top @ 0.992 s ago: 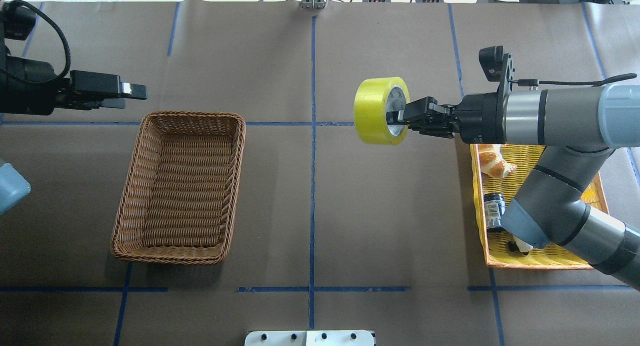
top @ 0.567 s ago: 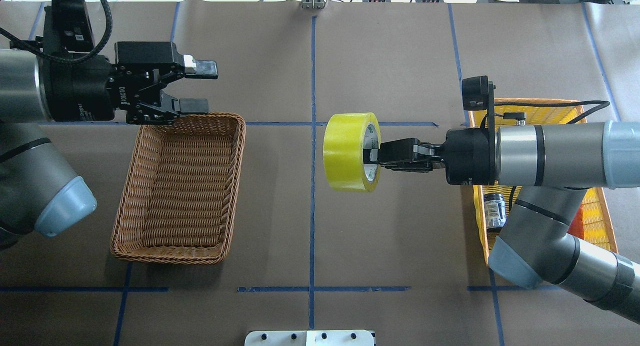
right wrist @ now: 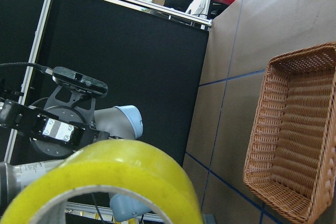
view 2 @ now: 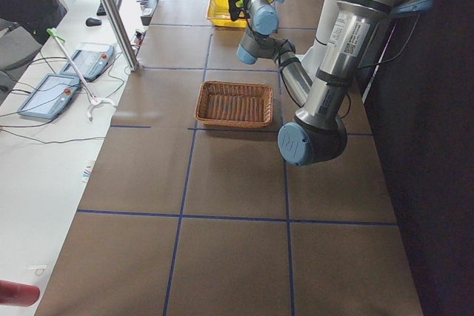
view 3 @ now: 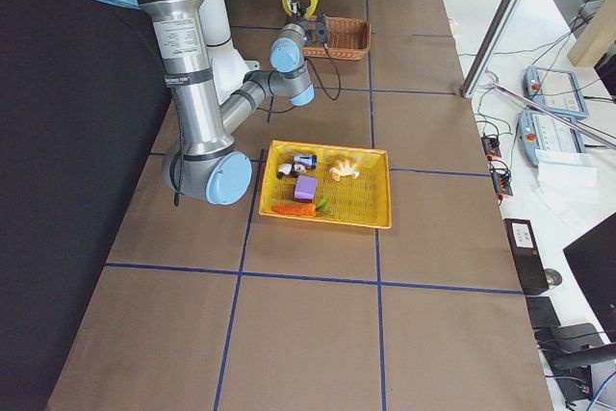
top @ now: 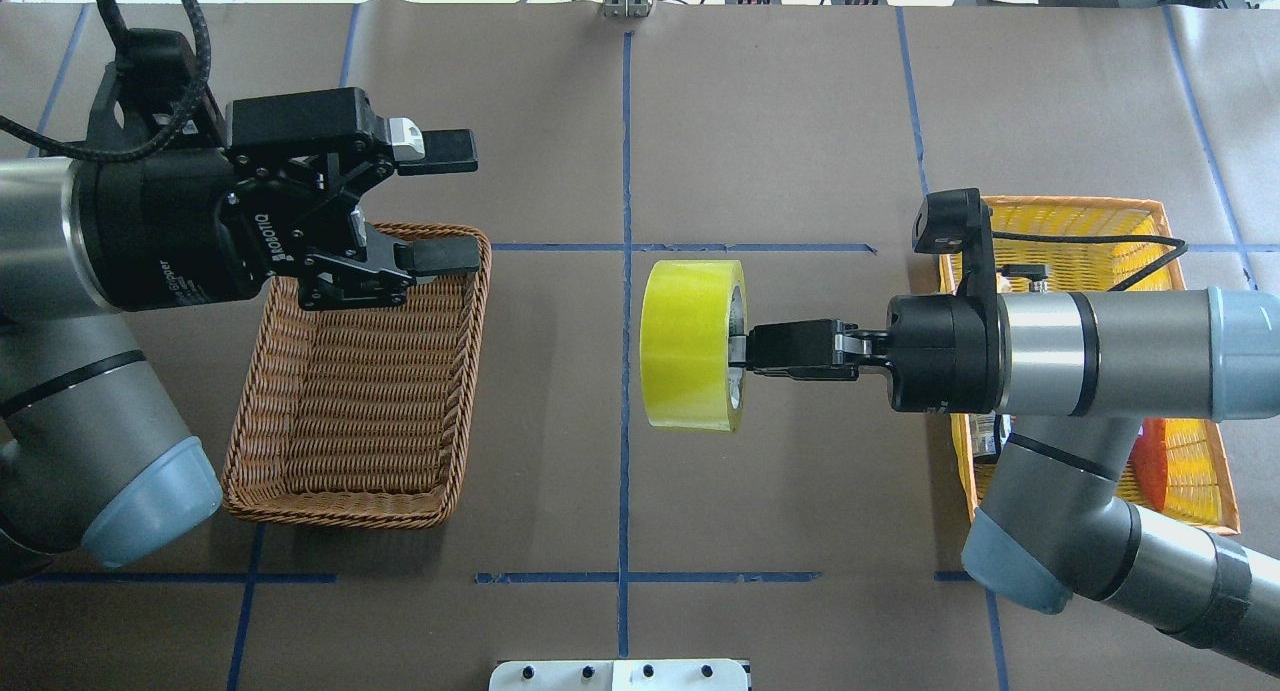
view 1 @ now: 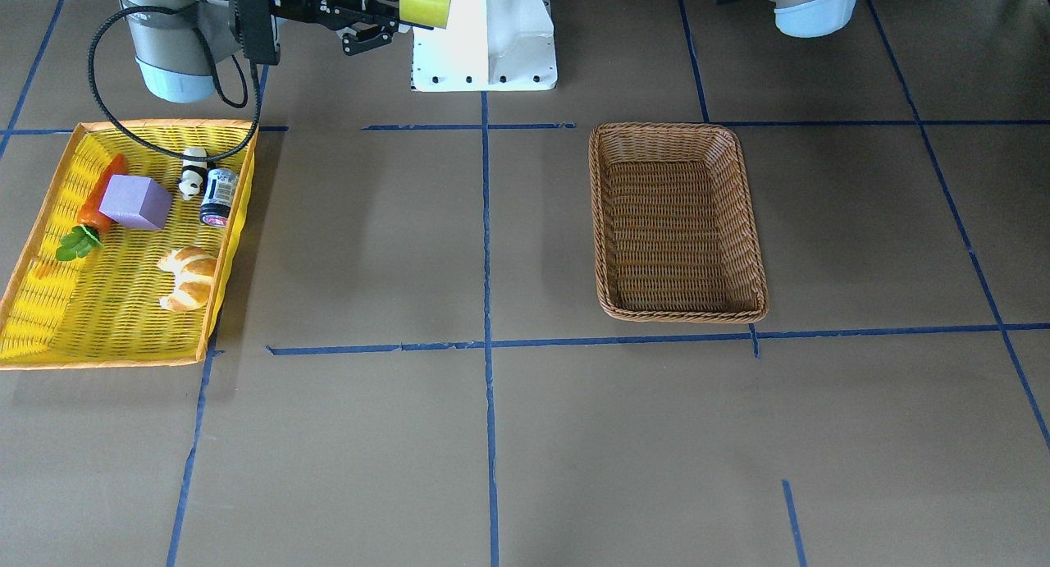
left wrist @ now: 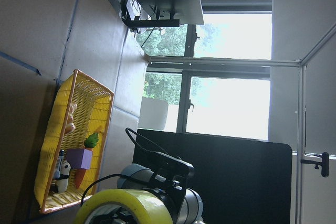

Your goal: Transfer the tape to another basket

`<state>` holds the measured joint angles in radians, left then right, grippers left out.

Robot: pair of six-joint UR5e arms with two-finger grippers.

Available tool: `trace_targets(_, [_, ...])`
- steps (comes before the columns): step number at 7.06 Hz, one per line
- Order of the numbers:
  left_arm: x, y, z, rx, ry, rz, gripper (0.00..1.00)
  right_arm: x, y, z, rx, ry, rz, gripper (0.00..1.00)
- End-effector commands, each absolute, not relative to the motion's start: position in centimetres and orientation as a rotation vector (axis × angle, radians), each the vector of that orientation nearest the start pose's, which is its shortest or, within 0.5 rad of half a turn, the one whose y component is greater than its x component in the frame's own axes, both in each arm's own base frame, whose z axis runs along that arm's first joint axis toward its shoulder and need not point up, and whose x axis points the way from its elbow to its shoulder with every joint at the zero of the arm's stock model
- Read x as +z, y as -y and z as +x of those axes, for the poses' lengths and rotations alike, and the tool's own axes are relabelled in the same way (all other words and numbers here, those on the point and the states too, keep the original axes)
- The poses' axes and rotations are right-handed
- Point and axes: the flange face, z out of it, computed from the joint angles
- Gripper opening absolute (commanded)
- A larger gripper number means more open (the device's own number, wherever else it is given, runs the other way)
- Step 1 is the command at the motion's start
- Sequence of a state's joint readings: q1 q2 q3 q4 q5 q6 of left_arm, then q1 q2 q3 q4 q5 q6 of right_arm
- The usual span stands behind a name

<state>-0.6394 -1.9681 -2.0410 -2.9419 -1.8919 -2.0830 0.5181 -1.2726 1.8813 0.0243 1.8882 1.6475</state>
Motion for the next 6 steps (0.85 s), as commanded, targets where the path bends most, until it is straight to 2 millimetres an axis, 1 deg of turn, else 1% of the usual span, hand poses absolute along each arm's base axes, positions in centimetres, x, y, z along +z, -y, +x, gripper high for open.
trace_targets(1, [9.9,32.5,30.1,-0.287,-2.254,-0.142,1.00,19.7,31.4,-35.7,0.017,2.185,0.308,0.00])
trace_targets(2, [9.9,32.1,30.5,-0.280,-2.254,-0.159,1.00,19.4,31.1,-36.1,0.021,2.193,0.303,0.00])
trace_targets(4, [9.7,32.1,31.0,-0.297,-2.261,-0.159,1.00,18.7,30.8,-36.2,0.024,2.211,0.304,0.00])
trace_targets(5, [8.9,31.2,31.9,-0.328,-2.295,-0.174,1.00,18.2,30.6,-36.6,0.031,2.220,0.302,0.00])
trace_targets(6, [8.9,30.7,32.5,-0.333,-2.295,-0.190,1.00,18.2,30.5,-36.8,0.032,2.221,0.299,0.00])
